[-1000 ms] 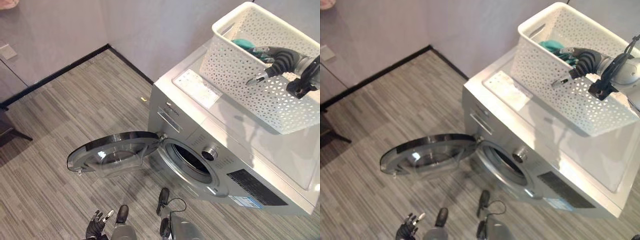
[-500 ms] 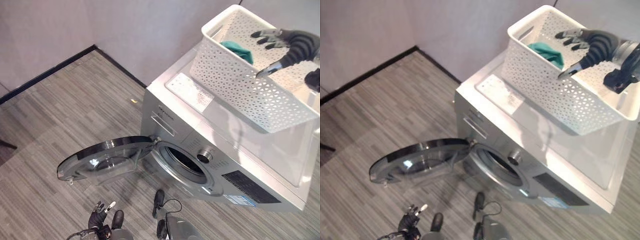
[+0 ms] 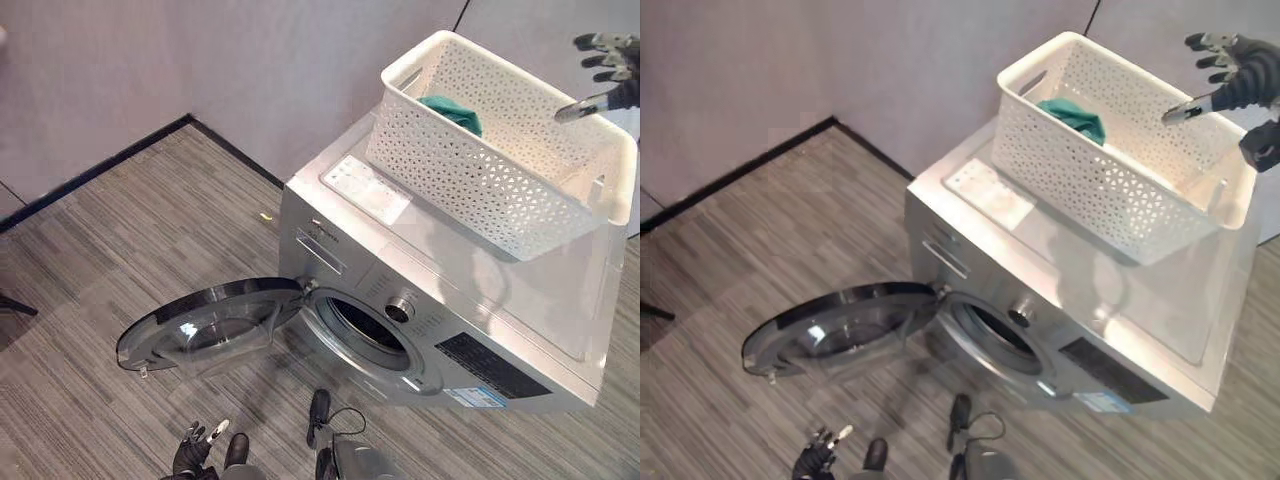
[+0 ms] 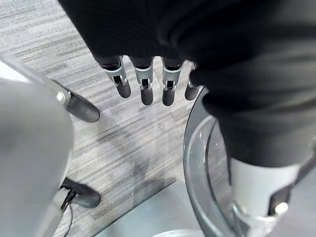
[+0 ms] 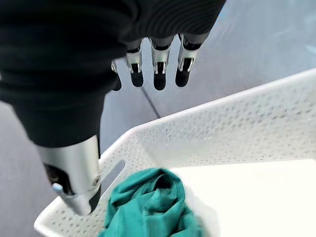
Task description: Grab the laundry basket,head to the washer,open it,put in the laundry and shut it.
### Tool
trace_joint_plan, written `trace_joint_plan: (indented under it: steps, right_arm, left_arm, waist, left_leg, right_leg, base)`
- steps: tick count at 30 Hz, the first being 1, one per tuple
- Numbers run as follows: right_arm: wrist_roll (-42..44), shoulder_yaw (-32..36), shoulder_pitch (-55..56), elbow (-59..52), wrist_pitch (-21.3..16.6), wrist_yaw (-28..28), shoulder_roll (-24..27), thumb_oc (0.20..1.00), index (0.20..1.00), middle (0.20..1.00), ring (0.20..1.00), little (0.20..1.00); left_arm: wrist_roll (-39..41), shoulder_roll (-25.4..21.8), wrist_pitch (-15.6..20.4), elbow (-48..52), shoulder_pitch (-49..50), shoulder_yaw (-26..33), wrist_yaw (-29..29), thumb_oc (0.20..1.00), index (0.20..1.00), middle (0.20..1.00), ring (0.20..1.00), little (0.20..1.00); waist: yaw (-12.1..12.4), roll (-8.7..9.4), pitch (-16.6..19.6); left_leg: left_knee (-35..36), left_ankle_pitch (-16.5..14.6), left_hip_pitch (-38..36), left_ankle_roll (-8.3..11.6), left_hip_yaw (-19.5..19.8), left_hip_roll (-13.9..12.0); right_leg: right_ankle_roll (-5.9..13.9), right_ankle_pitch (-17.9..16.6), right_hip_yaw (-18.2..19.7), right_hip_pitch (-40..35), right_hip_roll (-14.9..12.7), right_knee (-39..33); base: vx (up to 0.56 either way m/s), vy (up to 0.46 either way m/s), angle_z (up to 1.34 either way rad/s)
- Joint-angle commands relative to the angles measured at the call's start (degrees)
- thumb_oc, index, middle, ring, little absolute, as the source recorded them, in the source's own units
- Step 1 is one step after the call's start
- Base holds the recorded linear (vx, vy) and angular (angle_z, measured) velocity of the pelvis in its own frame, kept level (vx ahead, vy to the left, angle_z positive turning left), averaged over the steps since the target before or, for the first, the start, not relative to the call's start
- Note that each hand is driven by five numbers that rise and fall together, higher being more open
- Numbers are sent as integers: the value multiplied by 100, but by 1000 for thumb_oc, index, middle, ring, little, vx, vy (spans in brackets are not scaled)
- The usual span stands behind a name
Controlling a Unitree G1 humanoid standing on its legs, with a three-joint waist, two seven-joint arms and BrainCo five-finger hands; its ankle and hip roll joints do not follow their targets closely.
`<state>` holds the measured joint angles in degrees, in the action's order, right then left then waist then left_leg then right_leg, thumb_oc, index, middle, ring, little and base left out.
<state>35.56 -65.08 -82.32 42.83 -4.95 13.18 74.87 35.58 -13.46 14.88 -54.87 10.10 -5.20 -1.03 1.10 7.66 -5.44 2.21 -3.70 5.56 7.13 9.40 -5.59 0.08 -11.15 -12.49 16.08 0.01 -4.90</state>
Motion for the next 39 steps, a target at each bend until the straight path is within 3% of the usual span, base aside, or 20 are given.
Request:
trace_joint_plan:
  steps: [1, 6, 18, 25, 28, 39]
  right_arm:
    - [-112, 19, -964, 565, -22, -296, 127, 1000, 1000, 1000, 1000, 1000]
    - [-277, -3, -1041, 753, 56, -294, -204, 1000, 1000, 1000, 1000, 1000]
    - [-478, -210, -826, 536, 108, -142, -300, 1000, 1000, 1000, 1000, 1000]
    - [-822, -1007, -583, -182, 283, 384, -33, 1000, 1000, 1000, 1000, 1000]
    - [-807, -1473, -394, -1002, 283, 705, 188, 1000, 1000, 1000, 1000, 1000]
    - [-513, -1513, 370, -2162, 284, 1027, 396, 1000, 1000, 1000, 1000, 1000]
  left_arm:
    - [108, -426, 198, 193, -154, -30, -9, 1000, 1000, 1000, 1000, 1000]
    - [194, -489, 204, 208, -172, -22, -31, 1000, 1000, 1000, 1000, 1000]
    - [325, -505, 235, 427, -208, -69, 0, 1000, 1000, 1000, 1000, 1000]
    - [391, -509, 215, 682, -240, -97, 64, 1000, 1000, 1000, 1000, 1000]
    - [405, -474, 217, 832, -247, -113, 107, 1000, 1000, 1000, 1000, 1000]
    - [537, -431, 245, 909, -287, -66, 136, 1000, 1000, 1000, 1000, 1000]
  waist:
    - [197, 143, -379]
    - [293, 114, -456]
    - [373, 98, -632]
    - [387, 187, -748]
    - [386, 251, -825]
    - [401, 317, -888]
  left_leg:
    - [279, 620, 35, -53, -214, -30]
    - [279, 727, 221, -37, -116, -51]
    - [279, 795, 354, -41, -36, -71]
    - [279, 792, 416, -33, -41, -113]
    - [279, 769, 420, -29, -54, -124]
    - [279, 721, 327, -34, -148, -131]
  right_leg:
    - [533, 1106, 242, -547, -284, 515]
    - [496, 1117, 190, -411, -254, 549]
    - [469, 1153, 137, -288, -226, 633]
    - [460, 1156, 118, -226, -206, 661]
    - [461, 1156, 147, -197, -189, 682]
    - [476, 1203, 204, -240, -179, 726]
  base:
    - [-21, -31, 27]
    - [-7, -31, 21]
    - [-3, -4, 1]
    - [-18, -4, 5]
    - [-17, 0, 0]
    - [-18, 14, -4]
